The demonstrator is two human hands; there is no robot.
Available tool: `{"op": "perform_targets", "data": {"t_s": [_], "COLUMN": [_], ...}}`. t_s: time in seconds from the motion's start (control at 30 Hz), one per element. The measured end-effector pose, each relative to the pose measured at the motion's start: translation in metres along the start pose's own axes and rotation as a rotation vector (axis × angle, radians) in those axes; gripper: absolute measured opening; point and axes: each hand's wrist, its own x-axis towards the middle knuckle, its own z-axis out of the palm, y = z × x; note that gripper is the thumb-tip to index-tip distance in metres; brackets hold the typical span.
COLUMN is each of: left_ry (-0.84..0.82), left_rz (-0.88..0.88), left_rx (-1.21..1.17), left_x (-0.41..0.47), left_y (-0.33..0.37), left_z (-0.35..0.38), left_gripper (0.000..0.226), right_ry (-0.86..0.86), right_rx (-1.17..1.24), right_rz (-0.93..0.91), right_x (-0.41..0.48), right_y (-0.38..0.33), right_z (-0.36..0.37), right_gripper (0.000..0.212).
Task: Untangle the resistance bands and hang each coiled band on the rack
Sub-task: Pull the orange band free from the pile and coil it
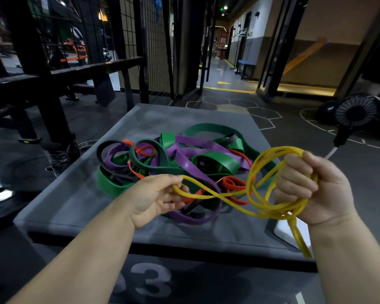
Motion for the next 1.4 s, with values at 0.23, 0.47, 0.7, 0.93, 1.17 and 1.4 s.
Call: {"op": "perform_targets", "data": {"t_s": [0.23,0.47,0.7,0.93,1.17,1.4], "left_ry": [-0.102,-0.23,-0.133,-0.101,-0.14,-0.404], "left_rz": [0.135,0.142,0.279,0.435,0.38,0.353], "left_rx": [-0.07,0.216,0.429,0.713,0.895,0.922], "left_x": [-0.004,-0.013,-0.014,-0.011,-0.011,-0.01], "left_y": [-0.007,-0.014,-0.018,-0.016,-0.005,-0.01], "left_z": [0.021,0.037,0.044,0.036,0.021,0.02], "left_gripper": [0.014,0.016,0.016,0.018,0.059,0.093], "right_ry": [0.253,0.443,0.441,0.454,0.336,0.022], "right_rx": [-0.414,-0.597,-0.668,-0.767,-0.795,-0.724], "right_rz": [0.046,0.149,0.182,0.322,0.396,0.539], "right_x": [0.019,0.035,0.039,0.036,0.034,0.031], "right_y": [0.034,0.064,0.076,0.072,0.072,0.071], "right_z": [0.014,0.03,0.04,0.037,0.04,0.045], "right_gripper": [0.037,0.02,0.028,0.016,0.009,0.016]}}
